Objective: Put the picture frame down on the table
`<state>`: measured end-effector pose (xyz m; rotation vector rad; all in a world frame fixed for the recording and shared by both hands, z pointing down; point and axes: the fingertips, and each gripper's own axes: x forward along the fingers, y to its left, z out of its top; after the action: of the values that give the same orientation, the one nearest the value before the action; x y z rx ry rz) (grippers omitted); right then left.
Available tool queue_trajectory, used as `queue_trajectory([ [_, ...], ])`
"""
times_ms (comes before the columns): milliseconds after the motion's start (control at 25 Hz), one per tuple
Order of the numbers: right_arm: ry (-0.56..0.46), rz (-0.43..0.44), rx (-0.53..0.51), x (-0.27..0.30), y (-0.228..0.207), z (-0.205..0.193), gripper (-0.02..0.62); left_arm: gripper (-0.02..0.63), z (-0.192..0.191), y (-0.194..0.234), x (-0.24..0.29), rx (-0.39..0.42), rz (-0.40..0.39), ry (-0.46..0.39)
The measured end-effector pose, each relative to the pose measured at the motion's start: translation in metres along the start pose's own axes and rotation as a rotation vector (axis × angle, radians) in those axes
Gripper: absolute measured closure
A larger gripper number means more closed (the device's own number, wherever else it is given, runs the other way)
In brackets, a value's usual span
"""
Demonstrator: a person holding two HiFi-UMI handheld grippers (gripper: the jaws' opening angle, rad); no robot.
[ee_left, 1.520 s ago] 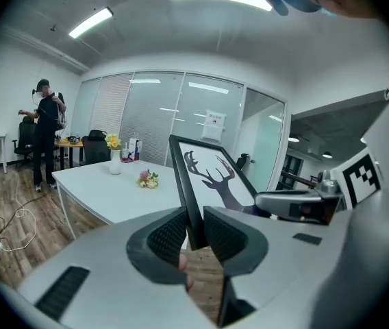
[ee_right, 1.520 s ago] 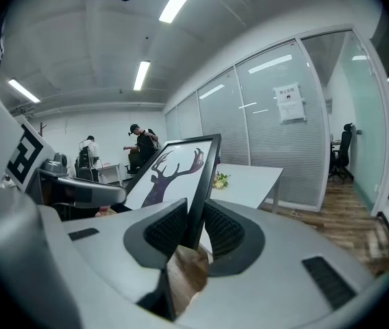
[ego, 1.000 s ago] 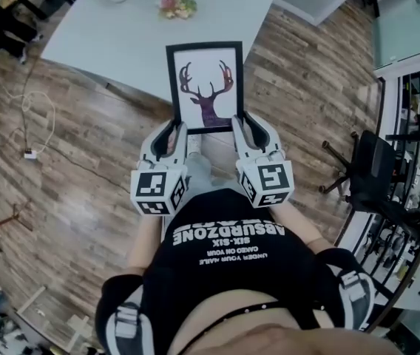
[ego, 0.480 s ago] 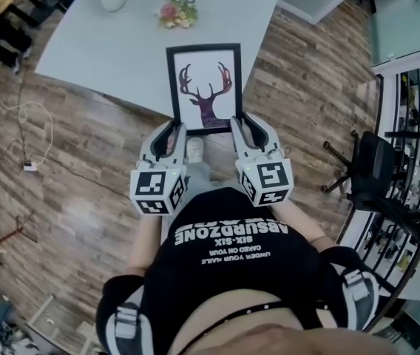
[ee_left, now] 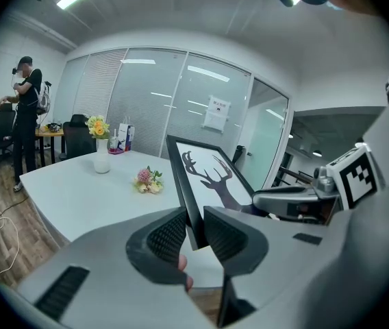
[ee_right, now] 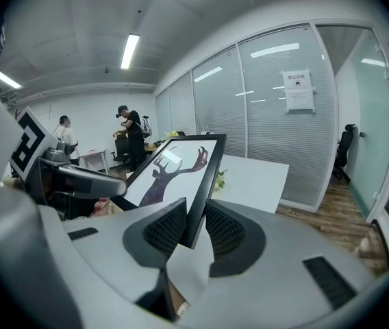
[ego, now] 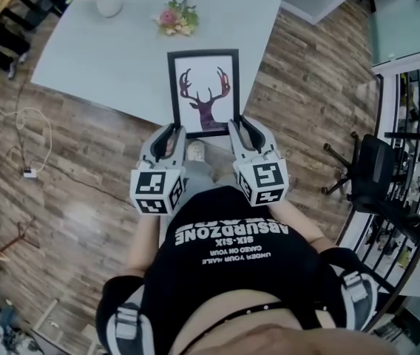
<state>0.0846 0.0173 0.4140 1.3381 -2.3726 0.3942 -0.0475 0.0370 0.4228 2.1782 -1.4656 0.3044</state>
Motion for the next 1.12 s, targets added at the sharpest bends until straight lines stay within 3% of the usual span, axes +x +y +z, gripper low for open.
queue_trajectory([
  [480, 0.052, -0.012, 0.041, 0.041, -0.009, -0.013, 0.495, 0.515, -0.007, 0.025, 0.035, 0.021, -0.024, 0.076],
  [1120, 0.146, -0.022, 0.069, 0.07, -0.023, -0.034, 0.495, 0.515, -0.025, 0.038, 0.068, -0.009, -0.038, 0.162],
])
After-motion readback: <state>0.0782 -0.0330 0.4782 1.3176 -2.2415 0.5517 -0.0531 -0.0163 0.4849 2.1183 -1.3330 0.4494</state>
